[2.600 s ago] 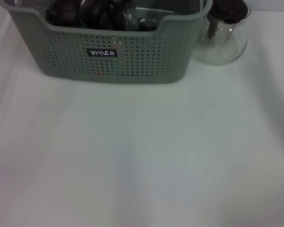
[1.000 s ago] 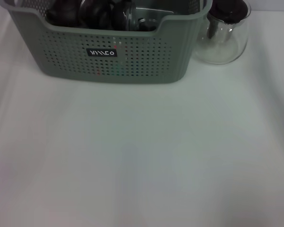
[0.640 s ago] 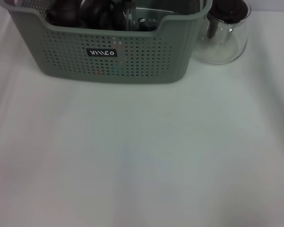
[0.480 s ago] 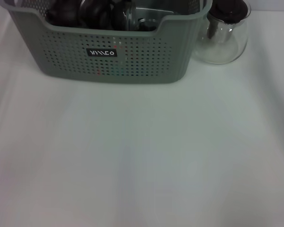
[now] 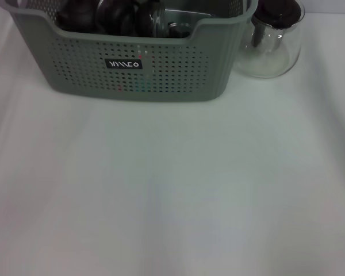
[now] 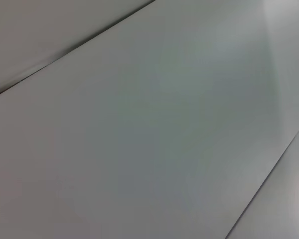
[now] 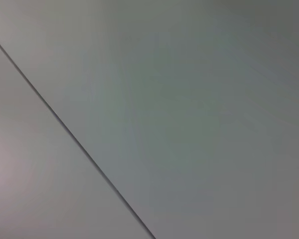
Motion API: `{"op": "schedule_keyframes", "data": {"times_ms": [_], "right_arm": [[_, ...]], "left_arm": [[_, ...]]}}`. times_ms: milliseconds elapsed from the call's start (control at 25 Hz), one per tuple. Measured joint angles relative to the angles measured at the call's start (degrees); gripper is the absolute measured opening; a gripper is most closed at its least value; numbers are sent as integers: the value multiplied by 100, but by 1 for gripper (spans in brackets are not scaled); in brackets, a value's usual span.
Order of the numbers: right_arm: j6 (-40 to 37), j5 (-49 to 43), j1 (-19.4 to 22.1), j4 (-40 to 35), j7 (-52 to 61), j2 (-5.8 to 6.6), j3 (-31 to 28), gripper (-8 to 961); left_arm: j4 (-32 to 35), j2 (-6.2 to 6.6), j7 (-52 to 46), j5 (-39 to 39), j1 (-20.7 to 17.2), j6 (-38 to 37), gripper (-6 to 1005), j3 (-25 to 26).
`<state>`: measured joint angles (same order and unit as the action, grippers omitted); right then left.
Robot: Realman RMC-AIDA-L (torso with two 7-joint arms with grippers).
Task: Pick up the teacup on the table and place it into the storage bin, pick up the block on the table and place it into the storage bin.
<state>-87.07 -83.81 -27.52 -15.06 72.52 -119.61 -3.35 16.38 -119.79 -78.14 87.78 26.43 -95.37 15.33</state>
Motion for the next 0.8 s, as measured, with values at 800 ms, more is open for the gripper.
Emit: {"op": "schedule_keyframes", "data": {"times_ms": [800], "right_arm": [[0,0,0,0,0,0,0,918]], "left_arm": [[0,0,0,0,0,0,744,0]]}}
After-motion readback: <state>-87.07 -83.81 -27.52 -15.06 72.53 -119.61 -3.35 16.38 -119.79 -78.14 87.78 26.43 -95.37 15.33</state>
